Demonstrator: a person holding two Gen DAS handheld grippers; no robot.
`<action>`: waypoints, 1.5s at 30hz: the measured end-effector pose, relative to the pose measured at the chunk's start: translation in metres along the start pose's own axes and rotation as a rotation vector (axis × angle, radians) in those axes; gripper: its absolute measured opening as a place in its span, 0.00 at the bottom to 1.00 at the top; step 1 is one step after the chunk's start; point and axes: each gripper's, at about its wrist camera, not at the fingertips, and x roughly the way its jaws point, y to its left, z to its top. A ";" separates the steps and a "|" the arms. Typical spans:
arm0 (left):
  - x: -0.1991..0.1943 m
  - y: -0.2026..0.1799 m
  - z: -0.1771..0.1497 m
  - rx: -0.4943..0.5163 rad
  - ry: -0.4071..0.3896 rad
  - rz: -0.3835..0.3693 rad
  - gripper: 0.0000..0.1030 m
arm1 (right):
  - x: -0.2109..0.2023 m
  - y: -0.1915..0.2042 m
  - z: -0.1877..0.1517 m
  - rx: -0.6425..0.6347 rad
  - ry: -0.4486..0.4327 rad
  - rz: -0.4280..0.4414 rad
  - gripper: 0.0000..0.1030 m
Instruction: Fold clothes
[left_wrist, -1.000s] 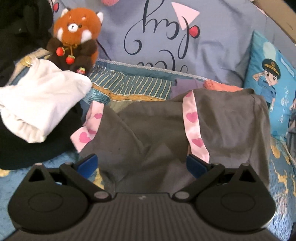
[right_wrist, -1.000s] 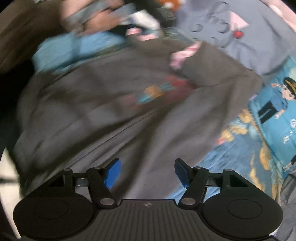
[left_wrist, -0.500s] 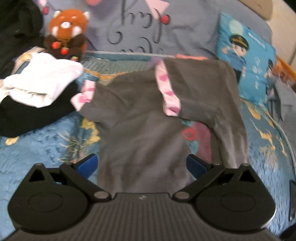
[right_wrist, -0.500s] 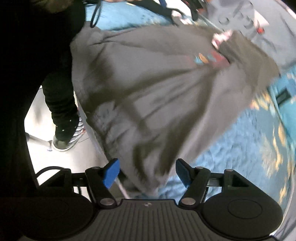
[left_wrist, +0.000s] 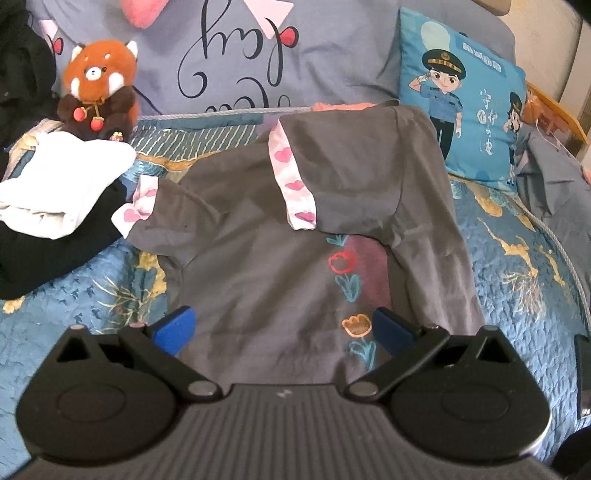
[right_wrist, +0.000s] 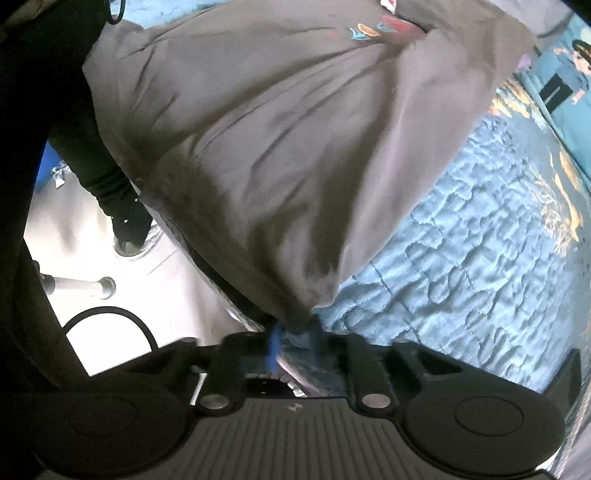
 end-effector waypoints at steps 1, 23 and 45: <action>0.000 -0.001 0.000 0.000 -0.001 -0.001 1.00 | 0.000 -0.001 -0.001 0.009 0.002 0.005 0.06; 0.006 -0.016 -0.003 0.051 0.006 0.006 1.00 | -0.027 0.019 0.000 -0.198 -0.023 0.105 0.36; 0.007 -0.015 -0.003 0.040 0.021 -0.003 1.00 | -0.004 0.020 0.015 -0.314 0.006 0.019 0.03</action>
